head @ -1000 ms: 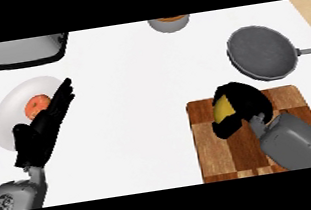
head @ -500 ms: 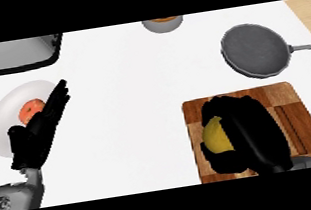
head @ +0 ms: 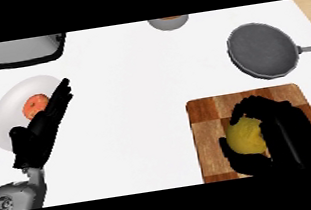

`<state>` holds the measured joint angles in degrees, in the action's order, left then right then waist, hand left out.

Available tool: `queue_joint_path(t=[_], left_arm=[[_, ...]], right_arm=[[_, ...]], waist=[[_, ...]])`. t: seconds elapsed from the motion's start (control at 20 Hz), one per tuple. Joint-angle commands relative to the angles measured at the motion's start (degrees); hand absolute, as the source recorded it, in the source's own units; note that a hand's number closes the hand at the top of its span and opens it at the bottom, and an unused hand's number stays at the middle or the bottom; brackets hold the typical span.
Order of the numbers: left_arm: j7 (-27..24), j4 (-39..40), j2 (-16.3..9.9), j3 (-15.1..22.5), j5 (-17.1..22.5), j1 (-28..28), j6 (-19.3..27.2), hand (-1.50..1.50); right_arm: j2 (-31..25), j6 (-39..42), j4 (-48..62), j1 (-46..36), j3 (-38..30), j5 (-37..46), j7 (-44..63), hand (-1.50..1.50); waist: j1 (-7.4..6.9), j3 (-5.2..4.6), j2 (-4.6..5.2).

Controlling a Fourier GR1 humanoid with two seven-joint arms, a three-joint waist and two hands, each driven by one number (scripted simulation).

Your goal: Pick the lemon from the cutting board and place it in the pan

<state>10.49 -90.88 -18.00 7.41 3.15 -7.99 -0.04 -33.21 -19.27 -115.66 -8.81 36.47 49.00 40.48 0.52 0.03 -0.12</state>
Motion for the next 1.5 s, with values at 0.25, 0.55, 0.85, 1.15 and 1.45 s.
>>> queue_joint_path(t=[0.25, 0.55, 0.85, 1.15, 1.45], left_arm=[[0.0, -1.9, 0.6, -0.7, -0.6, 2.9, -2.8, 0.00], [-1.0, 2.1, 2.8, -0.9, -2.4, -1.1, -1.0, 0.00], [0.4, 0.3, 3.0, -0.7, -2.4, -0.9, -2.8, 0.00], [3.0, -0.7, 5.4, -0.1, -4.9, -2.8, -1.1, 0.00], [1.7, -3.5, 3.0, -1.6, -2.4, 0.3, -5.0, 0.00]], right_arm=[[4.8, -7.5, 17.1, -0.3, -12.8, -13.1, -18.4, 1.50], [4.2, -10.7, 38.7, -8.8, -22.3, -17.0, -32.0, 1.50], [6.8, -12.4, 59.8, -19.0, -29.7, -20.7, -46.2, 1.50], [8.0, -12.1, 77.8, -28.5, -35.2, -21.6, -58.0, 1.50], [8.9, -17.0, 94.7, -34.9, -40.4, -22.7, -68.3, 1.50]], waist=[[-0.86, 0.00, 0.19], [-1.29, 0.04, 0.51], [-1.76, 0.05, 0.53], [-1.52, 0.03, 0.46], [-3.23, 0.14, 1.00]])
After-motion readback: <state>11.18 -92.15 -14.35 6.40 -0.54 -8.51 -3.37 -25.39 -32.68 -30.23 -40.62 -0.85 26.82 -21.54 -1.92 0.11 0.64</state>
